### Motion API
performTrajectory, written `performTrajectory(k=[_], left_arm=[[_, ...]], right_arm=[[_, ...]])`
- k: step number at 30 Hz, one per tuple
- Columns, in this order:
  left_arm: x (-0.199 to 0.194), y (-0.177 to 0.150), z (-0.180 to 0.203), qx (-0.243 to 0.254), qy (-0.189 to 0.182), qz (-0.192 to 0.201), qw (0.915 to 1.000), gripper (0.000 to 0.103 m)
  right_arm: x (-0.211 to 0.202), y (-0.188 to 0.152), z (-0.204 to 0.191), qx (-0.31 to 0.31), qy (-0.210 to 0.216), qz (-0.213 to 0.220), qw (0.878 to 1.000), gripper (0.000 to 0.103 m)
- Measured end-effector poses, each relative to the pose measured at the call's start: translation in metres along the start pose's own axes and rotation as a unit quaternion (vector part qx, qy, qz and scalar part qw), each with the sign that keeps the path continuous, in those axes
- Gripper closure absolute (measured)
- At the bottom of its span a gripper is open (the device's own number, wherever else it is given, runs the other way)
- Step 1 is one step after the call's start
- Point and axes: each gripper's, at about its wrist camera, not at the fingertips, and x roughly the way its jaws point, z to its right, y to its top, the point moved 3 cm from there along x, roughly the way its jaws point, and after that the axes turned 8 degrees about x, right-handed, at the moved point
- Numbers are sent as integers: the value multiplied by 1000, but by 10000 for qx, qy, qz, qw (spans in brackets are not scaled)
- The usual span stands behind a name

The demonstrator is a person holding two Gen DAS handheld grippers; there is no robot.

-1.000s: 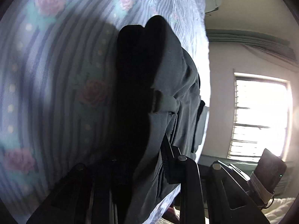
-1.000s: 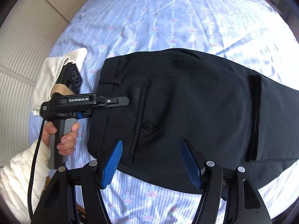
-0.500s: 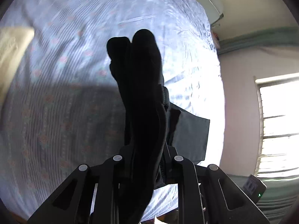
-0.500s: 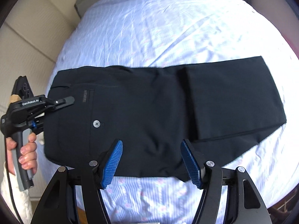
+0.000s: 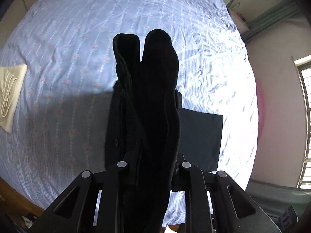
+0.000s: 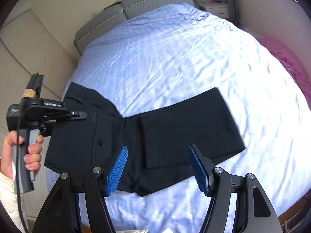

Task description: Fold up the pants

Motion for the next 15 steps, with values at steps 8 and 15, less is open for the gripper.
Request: performTrajectory(k=[8, 15], left_arm=[[98, 1, 88, 194, 489, -629, 9966, 82], [172, 4, 146, 567, 1192, -1134, 9847, 80]], right_arm=[[-5, 38, 105, 408, -141, -117, 9990, 37], [6, 53, 189, 996, -343, -227, 9942, 37]])
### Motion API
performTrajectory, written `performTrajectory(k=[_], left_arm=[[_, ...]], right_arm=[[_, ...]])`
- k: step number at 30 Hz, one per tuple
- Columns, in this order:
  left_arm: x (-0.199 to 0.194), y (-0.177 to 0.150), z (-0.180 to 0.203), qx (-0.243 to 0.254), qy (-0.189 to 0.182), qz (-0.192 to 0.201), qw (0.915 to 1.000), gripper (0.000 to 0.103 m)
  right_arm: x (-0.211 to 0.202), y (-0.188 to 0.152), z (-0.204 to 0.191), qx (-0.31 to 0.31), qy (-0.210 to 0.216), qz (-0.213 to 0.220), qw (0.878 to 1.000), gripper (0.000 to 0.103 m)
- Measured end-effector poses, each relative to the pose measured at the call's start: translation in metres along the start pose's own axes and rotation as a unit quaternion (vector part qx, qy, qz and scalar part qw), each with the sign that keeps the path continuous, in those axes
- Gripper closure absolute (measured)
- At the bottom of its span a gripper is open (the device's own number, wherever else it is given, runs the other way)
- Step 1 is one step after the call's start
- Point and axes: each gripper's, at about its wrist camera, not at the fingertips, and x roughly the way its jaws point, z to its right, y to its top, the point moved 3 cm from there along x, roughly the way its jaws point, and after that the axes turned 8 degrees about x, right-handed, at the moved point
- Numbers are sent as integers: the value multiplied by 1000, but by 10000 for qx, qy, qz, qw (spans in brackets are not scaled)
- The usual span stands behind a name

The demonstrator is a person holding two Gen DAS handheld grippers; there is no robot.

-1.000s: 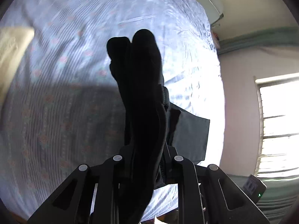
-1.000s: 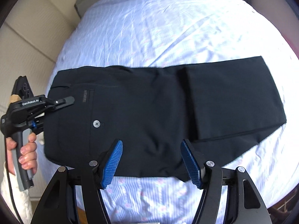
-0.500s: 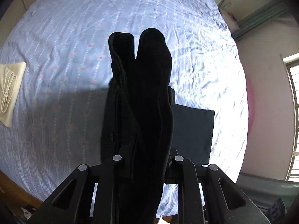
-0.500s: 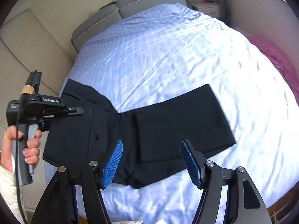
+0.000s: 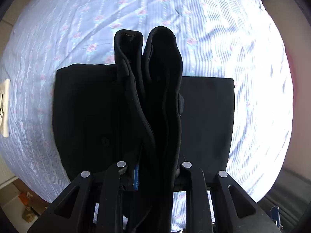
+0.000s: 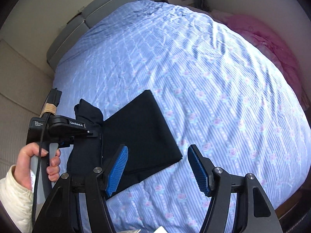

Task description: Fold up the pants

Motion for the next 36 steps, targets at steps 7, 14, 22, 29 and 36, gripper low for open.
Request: performTrajectory(k=[7, 14, 22, 29, 36], left_arm=[[14, 18, 57, 552, -292, -255, 9977, 43], [-17, 7, 27, 840, -423, 251, 9953, 36], [0, -60, -62, 665, -295, 256, 9970, 34], [31, -95, -104, 66, -405, 97, 9991, 34], [39, -102, -101, 7, -599, 108, 9981, 34]], right_arm=[[20, 12, 45, 368, -136, -184, 9991, 37], [40, 18, 47, 155, -1, -344, 9993, 37], [90, 4, 6, -656, 336, -952, 9927, 37], [151, -6, -39, -1249, 439, -1469, 9803, 38], [199, -4, -51, -1302, 289, -1734, 9758, 40]])
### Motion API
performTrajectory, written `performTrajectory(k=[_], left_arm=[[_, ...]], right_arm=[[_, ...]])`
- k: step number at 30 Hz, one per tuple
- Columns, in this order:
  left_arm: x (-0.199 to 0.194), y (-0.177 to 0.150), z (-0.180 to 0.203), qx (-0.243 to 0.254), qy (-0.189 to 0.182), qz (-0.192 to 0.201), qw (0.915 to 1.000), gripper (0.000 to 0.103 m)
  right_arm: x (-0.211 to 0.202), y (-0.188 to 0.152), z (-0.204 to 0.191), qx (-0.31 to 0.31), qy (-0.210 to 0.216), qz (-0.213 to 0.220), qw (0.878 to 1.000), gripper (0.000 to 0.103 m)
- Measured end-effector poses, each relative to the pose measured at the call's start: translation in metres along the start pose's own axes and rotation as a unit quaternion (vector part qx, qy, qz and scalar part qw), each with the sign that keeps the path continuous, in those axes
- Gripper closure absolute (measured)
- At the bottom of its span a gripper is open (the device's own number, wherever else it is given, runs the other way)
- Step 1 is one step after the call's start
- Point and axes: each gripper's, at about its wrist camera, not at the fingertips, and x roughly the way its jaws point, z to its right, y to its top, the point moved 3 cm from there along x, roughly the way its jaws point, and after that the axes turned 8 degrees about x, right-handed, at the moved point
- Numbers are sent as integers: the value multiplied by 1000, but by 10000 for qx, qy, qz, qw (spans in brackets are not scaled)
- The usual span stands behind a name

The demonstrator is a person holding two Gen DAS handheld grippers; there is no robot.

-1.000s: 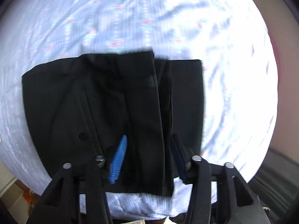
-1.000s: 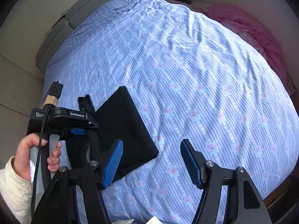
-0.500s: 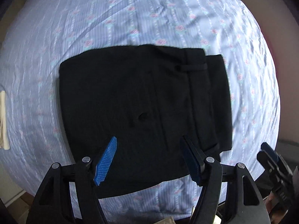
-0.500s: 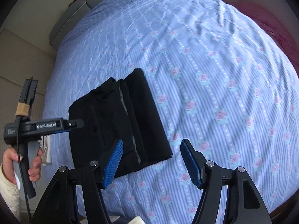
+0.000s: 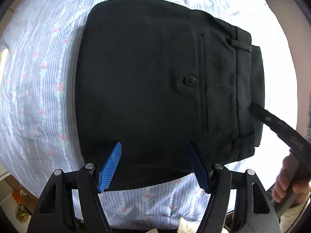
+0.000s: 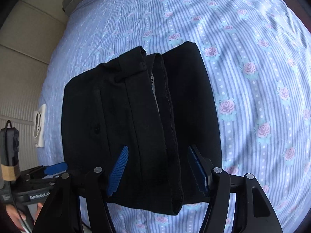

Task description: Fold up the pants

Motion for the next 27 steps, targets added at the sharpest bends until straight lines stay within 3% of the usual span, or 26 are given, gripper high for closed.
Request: performTrajectory(k=[5, 18, 24, 27], left_arm=[[0, -3, 4, 7, -94, 53, 9999, 33], [9, -12, 10, -166, -148, -51, 9997, 33], [8, -18, 9, -175, -183, -83, 9996, 33], [10, -23, 6, -209, -161, -84, 9996, 33]], right_arm=[[17, -5, 10, 168, -188, -128, 9996, 43], [9, -16, -10, -58, 57, -55, 10000, 47], [26, -10, 7, 148, -94, -307, 9994, 51], [16, -13, -2, -95, -101, -251, 9996, 53]])
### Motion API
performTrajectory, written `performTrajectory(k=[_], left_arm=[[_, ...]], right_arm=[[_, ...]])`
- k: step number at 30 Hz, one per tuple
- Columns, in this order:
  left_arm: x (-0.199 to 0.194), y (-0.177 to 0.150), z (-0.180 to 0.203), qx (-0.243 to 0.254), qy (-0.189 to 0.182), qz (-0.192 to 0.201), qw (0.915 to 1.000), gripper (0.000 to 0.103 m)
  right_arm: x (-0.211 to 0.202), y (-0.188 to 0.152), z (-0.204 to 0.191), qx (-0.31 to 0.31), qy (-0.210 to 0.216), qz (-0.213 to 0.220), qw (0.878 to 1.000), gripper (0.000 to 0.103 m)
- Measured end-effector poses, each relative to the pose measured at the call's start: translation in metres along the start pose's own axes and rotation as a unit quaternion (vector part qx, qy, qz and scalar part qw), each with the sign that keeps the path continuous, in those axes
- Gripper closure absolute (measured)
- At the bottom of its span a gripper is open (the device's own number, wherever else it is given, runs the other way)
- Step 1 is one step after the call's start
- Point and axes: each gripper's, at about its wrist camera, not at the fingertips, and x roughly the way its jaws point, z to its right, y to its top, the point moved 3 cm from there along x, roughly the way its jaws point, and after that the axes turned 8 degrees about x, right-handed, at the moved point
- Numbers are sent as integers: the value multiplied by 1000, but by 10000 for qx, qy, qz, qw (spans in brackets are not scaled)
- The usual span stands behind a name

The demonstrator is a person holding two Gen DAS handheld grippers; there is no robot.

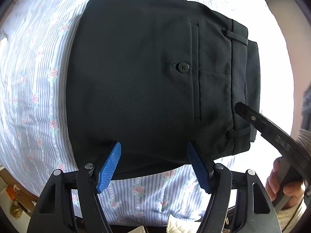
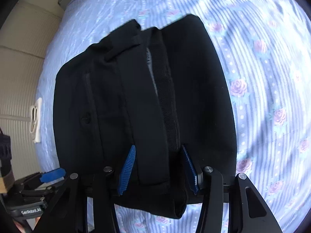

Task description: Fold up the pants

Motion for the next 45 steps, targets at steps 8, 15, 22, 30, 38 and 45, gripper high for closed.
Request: performTrajectory(k=[8, 15, 22, 30, 38, 45], left_arm=[[1, -11, -2, -48, -11, -89, 9999, 33], [-2, -16, 1, 0, 52, -109, 9999, 33], [-2, -6, 15, 89, 87, -164, 9998, 33], [-5, 0, 31, 144, 118, -66, 9998, 33], [-2, 2, 45, 192, 124, -122, 9997, 31], [-4, -7, 42, 222, 216, 86, 9995, 28]], right_arm=[[-2, -1, -3, -54, 139, -42, 9999, 55], [16, 13, 17, 606, 441, -213, 9970, 58], [16, 12, 3, 148, 324, -306, 9989, 88], [-36, 13, -2, 4, 41, 441, 9990, 93], [-25, 16, 23, 286, -260, 320, 9987, 90], [-48, -1, 46, 327, -856, 548, 9943, 56]])
